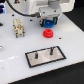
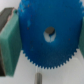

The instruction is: Insert the blue gear onto the right peg, followed by the red gear

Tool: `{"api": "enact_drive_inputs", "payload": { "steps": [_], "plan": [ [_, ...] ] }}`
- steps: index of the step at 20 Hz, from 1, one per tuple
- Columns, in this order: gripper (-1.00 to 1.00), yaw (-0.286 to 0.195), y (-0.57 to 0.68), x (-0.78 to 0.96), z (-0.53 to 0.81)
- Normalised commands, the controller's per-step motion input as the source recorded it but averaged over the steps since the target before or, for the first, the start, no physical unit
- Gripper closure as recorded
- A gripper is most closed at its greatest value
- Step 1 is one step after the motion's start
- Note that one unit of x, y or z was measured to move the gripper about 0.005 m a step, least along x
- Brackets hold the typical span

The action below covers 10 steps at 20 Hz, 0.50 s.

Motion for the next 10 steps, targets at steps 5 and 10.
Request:
{"api": "enact_drive_inputs", "payload": {
  "steps": [5, 10],
  "plan": [
    [1.00, 0.000, -0.14, 0.66, 0.55],
    [1.00, 0.000, -0.18, 0.74, 0.55]
  ]
}}
